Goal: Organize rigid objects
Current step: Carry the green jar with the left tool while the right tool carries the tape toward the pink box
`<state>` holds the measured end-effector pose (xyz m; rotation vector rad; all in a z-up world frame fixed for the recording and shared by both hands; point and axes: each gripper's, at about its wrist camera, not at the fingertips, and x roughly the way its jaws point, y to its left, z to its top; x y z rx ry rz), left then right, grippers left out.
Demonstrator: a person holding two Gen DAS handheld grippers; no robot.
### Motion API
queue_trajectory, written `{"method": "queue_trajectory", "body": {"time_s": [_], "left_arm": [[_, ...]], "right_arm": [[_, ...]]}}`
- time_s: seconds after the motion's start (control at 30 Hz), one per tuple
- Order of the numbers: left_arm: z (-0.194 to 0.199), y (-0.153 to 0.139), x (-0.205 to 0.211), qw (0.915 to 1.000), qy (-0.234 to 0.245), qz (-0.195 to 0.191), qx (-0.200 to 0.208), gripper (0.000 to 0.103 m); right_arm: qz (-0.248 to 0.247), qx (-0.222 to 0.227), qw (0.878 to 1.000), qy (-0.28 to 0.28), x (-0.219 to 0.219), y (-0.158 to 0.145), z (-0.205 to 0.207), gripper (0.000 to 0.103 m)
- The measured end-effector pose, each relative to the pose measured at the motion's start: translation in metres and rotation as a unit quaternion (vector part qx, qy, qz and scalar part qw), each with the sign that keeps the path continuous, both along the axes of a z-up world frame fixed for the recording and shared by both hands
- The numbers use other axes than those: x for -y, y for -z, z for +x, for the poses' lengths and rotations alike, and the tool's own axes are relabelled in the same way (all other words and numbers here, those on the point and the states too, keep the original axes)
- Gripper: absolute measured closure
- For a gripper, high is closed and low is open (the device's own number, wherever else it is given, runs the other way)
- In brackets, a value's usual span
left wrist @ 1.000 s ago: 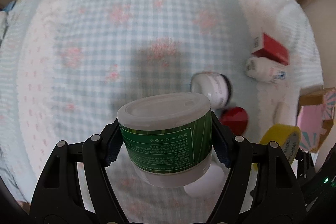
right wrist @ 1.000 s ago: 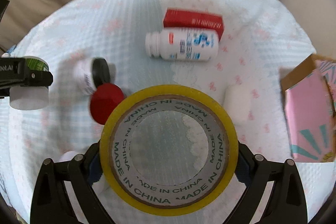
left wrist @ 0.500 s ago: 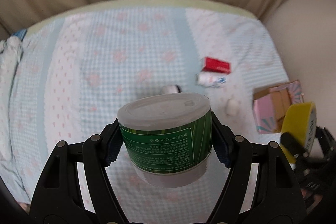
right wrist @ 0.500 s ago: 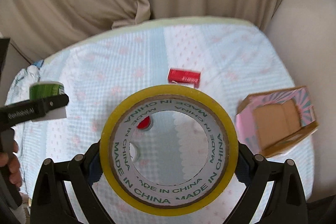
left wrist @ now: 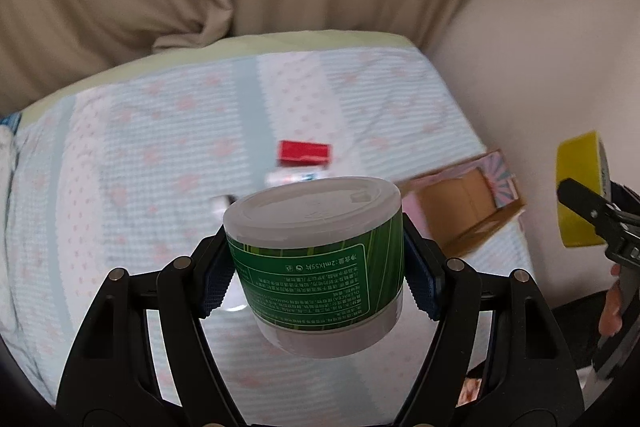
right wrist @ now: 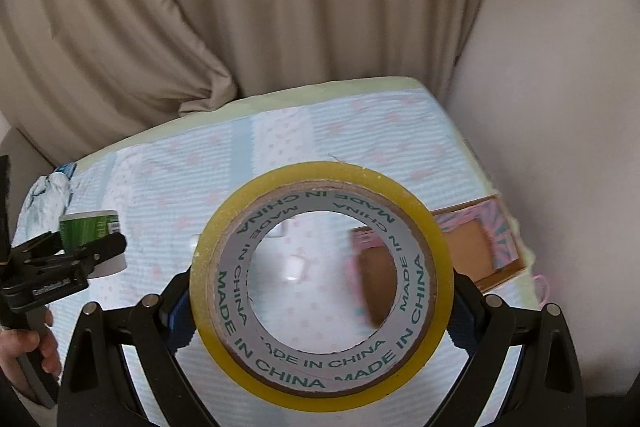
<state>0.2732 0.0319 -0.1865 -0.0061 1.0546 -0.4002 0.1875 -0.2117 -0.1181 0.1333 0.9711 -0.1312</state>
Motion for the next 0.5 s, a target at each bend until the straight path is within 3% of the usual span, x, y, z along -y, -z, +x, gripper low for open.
{"method": "queue_trajectory", "body": {"time_s": [0.2,0.5], "left_arm": [[-0.012,0.009,0.111,1.0,0.001,-0.001,-0.004,0.033],[0.0,0.072,0.258,0.9982,0.01,0.004,-0.059,0.033]], "right_arm": [[-0.01,-0.021,0.999,-0.034,0.091,0.005,0.006,0.006],[-0.045,-0.084,0.991,-0.094,0.211,0.08,0.038,0.006]]}}
